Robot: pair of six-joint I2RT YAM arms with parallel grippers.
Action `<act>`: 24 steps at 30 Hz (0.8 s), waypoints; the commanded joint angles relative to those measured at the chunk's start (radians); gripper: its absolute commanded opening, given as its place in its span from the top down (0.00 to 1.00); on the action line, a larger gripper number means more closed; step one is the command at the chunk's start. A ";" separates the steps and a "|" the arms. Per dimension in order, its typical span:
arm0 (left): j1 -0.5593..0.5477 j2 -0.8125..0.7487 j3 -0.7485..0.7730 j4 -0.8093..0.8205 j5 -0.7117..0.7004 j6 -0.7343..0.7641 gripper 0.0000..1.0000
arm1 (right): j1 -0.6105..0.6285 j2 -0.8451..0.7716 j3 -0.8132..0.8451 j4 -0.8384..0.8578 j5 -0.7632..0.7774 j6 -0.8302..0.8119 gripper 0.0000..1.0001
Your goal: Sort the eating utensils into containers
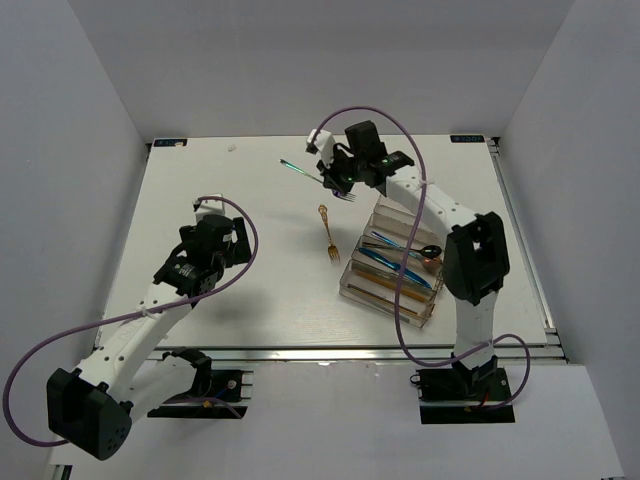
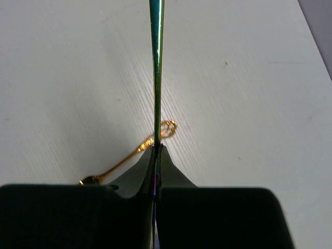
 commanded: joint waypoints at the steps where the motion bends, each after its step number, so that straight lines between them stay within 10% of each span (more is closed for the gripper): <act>1: 0.001 -0.021 0.023 0.011 0.006 0.005 0.02 | -0.049 -0.081 -0.076 0.006 0.098 -0.033 1.00; 13: 0.001 -0.015 0.020 0.024 0.041 0.010 0.02 | -0.257 -0.418 -0.612 0.124 0.109 -0.269 1.00; 24: 0.001 -0.015 0.020 0.021 0.044 0.010 0.02 | -0.405 -0.358 -0.598 0.168 0.165 -0.193 1.00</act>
